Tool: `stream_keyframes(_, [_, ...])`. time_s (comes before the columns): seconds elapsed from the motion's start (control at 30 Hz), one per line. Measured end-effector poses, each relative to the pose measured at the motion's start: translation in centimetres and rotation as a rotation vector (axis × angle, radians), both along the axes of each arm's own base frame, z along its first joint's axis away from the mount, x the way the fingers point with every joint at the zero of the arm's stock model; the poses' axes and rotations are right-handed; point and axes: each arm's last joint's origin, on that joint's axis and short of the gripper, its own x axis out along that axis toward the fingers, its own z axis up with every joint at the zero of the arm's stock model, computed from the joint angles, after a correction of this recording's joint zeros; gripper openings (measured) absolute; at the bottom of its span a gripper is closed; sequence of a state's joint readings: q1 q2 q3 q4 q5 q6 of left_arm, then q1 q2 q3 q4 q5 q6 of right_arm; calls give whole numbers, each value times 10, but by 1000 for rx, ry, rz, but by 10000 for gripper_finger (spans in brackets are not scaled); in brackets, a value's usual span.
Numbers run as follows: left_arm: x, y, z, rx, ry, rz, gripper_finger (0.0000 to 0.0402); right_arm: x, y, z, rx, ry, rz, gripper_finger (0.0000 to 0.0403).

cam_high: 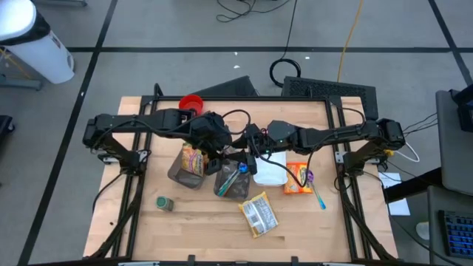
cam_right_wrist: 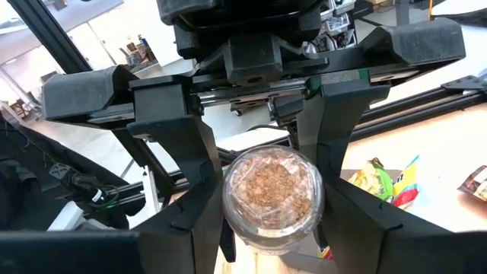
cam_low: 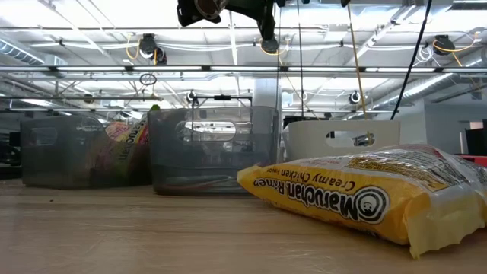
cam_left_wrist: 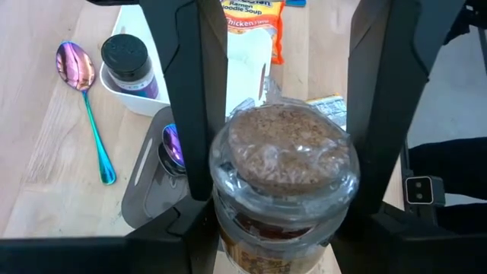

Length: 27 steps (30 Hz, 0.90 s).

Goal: Pick & Place Food Item
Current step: Put the brown bottle into the white bin

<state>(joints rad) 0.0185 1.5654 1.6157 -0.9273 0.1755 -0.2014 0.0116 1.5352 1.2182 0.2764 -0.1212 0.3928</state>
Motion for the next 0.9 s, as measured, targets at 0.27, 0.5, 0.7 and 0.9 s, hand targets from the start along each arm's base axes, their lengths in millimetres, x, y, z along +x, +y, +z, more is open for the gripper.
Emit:
stream_keyframes(0.27, [0, 0, 0, 5, -2, -6, 202, 0, 0, 0, 3, 1, 3, 173])
stream_keyframes(0.5, [1, 0, 0, 16, -11, -25, 223, 0, 0, 0, 19, 6, 9, 173])
stream_keyframes(0.7, [1, 0, 0, 31, -15, -40, 247, 0, 1, 0, 15, 6, 12, 173])
stream_keyframes(0.9, [0, 4, 1, 33, -19, -33, 256, -2, 0, 0, -4, 14, 7, 173])
